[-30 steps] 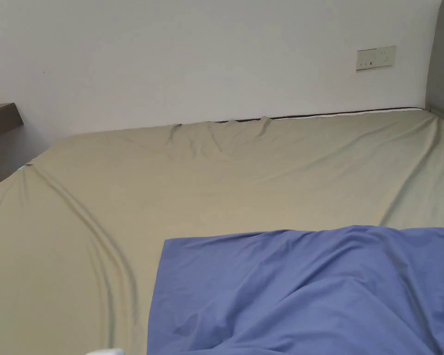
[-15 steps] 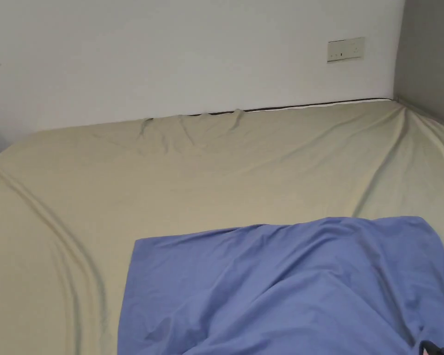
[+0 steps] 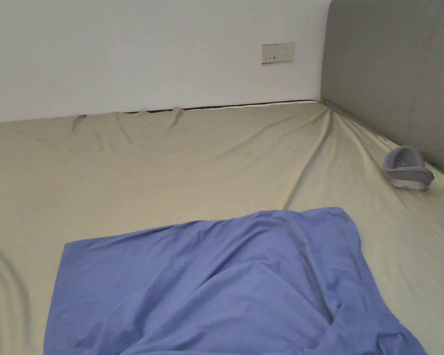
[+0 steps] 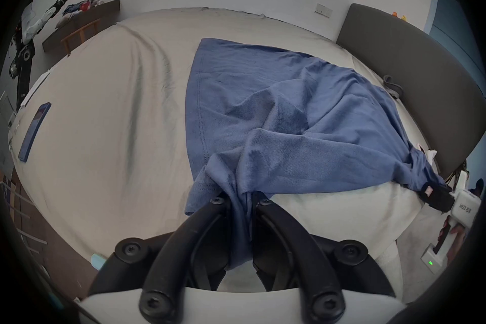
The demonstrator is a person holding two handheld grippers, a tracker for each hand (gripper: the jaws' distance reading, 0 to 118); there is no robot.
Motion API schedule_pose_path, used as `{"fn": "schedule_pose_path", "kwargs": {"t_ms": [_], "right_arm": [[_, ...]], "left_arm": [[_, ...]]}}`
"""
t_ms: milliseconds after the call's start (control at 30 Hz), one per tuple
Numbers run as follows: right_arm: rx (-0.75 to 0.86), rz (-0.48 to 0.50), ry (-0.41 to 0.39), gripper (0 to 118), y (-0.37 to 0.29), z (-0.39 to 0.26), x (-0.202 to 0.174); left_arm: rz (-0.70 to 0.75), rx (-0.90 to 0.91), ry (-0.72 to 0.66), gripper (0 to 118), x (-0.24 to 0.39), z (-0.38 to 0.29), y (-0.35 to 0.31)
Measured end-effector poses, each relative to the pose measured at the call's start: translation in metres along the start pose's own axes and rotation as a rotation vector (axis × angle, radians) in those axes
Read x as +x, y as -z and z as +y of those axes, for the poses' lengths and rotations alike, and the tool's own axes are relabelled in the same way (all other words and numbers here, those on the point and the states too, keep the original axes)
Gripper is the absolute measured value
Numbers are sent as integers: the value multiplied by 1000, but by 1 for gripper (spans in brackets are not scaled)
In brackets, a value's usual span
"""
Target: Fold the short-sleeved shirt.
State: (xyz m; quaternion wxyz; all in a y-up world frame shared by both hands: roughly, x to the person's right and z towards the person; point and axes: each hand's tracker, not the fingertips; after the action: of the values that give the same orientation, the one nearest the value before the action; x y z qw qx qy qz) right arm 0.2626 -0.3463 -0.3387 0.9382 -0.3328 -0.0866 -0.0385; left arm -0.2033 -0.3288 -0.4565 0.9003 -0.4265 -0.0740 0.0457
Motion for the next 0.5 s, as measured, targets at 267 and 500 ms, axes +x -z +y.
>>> {"fn": "schedule_pose_path", "kwargs": {"t_ms": [267, 500], "right_arm": [[73, 73, 61, 11, 1, 8, 0], [226, 144, 124, 10, -14, 58, 6]], "left_arm": [[-94, 36, -123, 12, -12, 3, -4], [-159, 129, -166, 12, -12, 34, -25]]}}
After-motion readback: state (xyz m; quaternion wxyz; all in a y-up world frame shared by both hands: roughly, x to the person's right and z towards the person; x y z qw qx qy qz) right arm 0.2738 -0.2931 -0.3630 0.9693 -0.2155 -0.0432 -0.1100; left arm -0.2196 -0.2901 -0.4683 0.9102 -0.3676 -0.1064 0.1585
